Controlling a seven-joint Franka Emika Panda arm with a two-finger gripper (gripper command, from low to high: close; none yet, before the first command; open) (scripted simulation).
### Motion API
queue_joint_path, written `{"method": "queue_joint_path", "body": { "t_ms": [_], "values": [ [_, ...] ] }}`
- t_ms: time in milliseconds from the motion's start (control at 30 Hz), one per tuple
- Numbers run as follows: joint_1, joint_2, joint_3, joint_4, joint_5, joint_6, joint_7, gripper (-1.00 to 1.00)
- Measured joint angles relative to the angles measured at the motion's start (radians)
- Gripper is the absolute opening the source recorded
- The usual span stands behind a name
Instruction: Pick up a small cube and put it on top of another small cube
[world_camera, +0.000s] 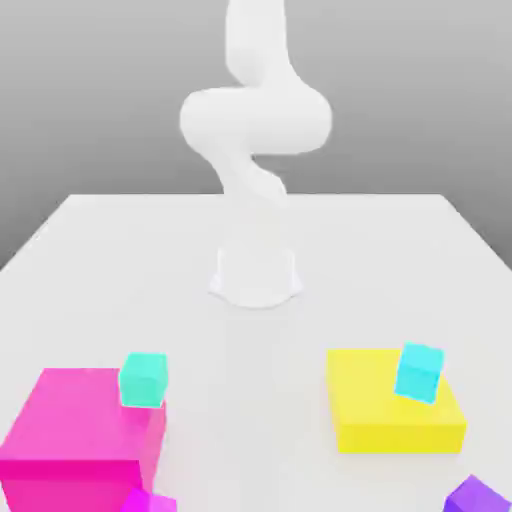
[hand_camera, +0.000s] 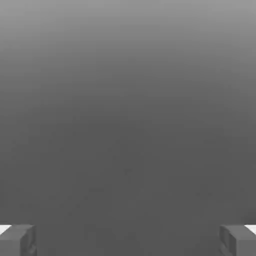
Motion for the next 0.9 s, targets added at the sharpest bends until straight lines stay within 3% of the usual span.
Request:
{"method": "queue_joint_path", "body": {
  "t_ms": [900],
  "values": [
    [0.192,0.987,0.155,0.114,-0.116,0.23,-0.097,0.0]
  ]
}}
